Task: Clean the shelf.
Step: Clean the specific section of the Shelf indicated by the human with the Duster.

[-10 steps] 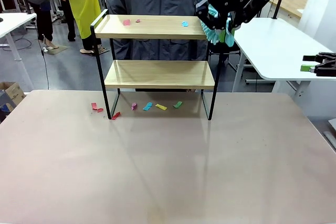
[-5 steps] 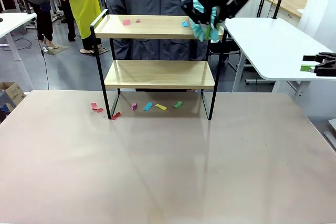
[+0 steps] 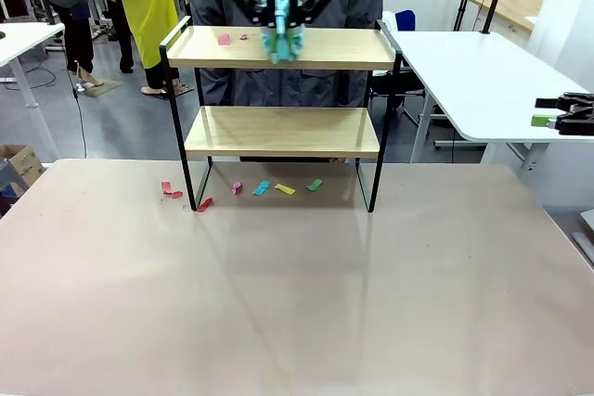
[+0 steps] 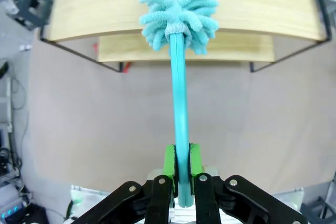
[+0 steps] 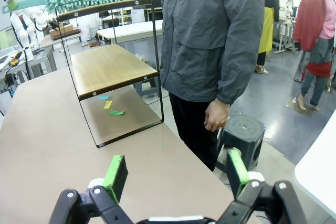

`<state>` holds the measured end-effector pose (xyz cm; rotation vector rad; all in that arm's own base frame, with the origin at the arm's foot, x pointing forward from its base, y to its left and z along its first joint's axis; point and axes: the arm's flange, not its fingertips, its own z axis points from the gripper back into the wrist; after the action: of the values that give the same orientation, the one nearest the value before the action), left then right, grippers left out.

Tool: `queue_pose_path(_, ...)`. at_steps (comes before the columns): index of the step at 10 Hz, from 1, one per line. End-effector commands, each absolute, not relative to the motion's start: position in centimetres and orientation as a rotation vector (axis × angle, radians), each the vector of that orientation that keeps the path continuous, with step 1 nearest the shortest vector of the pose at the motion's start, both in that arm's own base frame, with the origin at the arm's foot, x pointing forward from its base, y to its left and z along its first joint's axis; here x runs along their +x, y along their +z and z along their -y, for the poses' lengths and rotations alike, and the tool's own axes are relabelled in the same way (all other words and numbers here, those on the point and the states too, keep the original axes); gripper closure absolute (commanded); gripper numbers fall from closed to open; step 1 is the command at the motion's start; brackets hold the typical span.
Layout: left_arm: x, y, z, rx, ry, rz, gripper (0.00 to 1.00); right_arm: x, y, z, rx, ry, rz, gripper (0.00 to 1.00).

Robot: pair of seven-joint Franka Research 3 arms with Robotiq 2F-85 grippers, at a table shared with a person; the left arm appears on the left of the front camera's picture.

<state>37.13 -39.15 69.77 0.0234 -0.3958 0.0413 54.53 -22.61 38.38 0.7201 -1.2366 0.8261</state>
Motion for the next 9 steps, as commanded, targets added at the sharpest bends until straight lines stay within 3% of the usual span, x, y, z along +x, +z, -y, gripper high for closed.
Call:
queue_pose_path(1, 36.2, 69.0, 35.2, 0.043, 0.058, 0.379, 0.87, 54.6, 38.7, 22.4, 0.72, 0.832, 1.24, 0.0)
queue_pose_path(5, 37.0, 68.8, 28.4, 0.196, 0.075, 0.35, 0.87, 54.6, 38.7, 22.4, 0.72, 0.832, 1.24, 0.0)
queue_pose_path(7, 36.7, 69.9, 26.0, 0.329, 0.108, 0.437, 0.87, 54.6, 38.7, 22.4, 0.72, 0.832, 1.24, 0.0)
queue_pose_path(9, 36.0, 71.6, 25.9, 0.326, 0.086, 0.514, 0.87, 54.6, 38.7, 22.4, 0.72, 0.832, 1.24, 0.0)
